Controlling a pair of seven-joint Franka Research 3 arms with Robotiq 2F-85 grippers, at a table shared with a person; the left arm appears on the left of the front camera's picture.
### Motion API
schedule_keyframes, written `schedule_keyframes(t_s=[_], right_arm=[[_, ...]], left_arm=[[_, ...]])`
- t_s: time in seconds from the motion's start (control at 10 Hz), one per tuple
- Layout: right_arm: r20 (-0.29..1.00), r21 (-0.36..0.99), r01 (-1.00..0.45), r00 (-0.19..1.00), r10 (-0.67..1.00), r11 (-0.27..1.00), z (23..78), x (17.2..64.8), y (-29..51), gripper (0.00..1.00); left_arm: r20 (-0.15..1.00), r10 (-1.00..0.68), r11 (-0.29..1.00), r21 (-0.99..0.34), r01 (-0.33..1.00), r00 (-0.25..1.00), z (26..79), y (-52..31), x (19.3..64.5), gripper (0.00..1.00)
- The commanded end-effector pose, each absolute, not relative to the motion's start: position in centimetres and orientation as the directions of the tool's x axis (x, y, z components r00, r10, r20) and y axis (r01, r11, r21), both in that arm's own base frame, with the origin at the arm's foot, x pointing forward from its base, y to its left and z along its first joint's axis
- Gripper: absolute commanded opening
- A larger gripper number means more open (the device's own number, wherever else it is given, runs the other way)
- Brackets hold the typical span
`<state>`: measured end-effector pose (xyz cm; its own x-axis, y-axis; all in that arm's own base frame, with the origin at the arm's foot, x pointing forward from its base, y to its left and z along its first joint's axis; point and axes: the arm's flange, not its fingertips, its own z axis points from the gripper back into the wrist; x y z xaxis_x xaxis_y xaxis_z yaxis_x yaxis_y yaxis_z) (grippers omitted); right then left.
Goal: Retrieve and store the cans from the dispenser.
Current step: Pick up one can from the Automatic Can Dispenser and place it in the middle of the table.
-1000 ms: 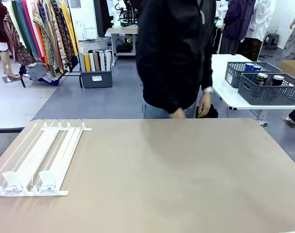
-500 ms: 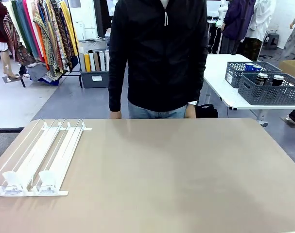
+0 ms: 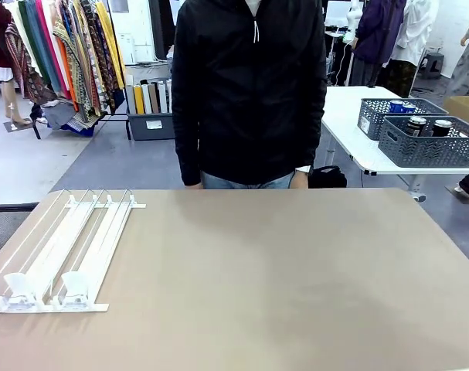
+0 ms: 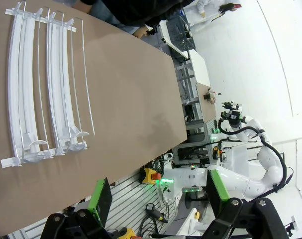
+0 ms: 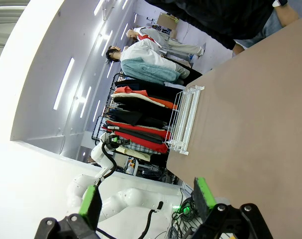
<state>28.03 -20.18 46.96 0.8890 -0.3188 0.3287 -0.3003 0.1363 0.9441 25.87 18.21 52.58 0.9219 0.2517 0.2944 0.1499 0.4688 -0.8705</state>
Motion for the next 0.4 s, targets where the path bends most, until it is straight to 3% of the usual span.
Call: schedule_keyframes(t_s=[0.0, 0.3], right_arm=[[0.352, 0.936, -0.326, 0.88, -0.318, 0.135, 47.25, 28.15, -20.25, 1.0], [0.352, 0.936, -0.326, 0.88, -0.318, 0.135, 47.25, 28.15, -20.25, 1.0]], left_arm=[[0.311, 0.251, 0.455, -0.874, 0.171, 0.917, 52.66, 18.15, 25.92, 1.0], [0.311, 0.251, 0.455, -0.874, 0.171, 0.917, 52.66, 18.15, 25.92, 1.0]])
